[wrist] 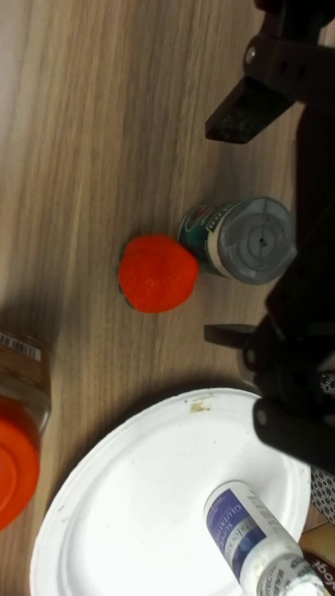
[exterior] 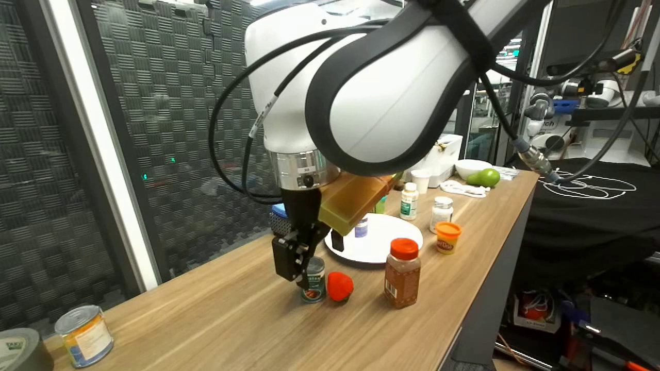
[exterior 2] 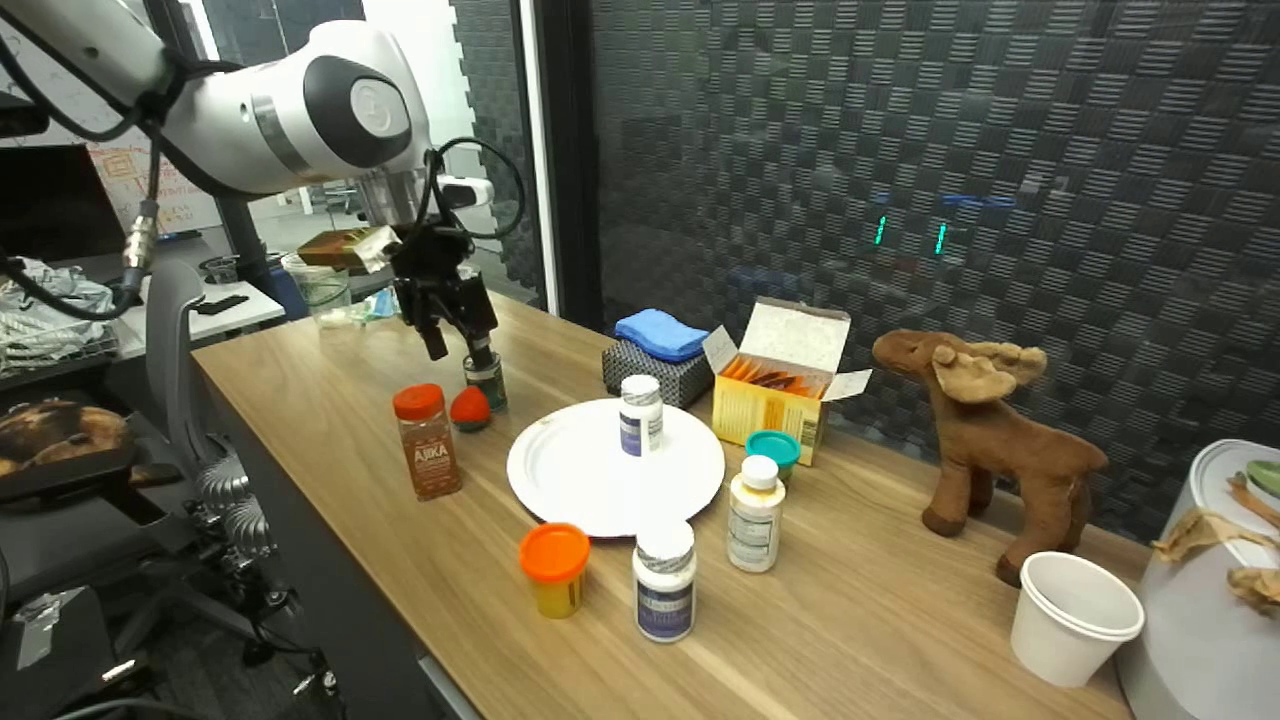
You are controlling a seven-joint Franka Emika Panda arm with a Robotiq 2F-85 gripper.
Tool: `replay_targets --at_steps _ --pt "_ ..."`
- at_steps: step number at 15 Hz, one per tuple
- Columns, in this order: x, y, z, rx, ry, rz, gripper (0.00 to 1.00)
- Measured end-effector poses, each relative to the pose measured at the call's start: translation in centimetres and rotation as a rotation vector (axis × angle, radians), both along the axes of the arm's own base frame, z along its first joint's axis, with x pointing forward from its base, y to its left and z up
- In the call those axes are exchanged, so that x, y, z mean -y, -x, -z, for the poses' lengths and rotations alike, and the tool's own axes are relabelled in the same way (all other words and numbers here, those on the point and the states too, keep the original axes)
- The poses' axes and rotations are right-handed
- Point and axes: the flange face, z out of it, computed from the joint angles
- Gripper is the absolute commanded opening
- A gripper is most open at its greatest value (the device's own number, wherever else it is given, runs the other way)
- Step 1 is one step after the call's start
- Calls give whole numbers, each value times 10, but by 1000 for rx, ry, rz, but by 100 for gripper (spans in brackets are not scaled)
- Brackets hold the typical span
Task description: Put all the bottles and the orange plushie surrounding the white plate, on the white plate
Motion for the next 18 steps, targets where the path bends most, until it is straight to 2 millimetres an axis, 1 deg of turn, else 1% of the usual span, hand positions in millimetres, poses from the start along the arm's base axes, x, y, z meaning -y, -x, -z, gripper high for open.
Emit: replay_targets --at_steps 4,9,10,11,12,13,15,16,18 --pt "4 -6 0 -1 -3 -11 100" --pt "10 -14 8 -27 -22 -26 100" --pt "12 -16 10 -33 -29 -29 97" --pt "13 -18 12 -39 -39 -31 86" --pt "14 -20 13 -45 -49 -33 72" --pt "14 -22 13 -49 -58 -34 72" --pt "14 -26 13 -54 -74 -39 57" --pt "14 -27 12 -54 -80 -41 47" --pt "13 -28 11 -54 -87 -46 34"
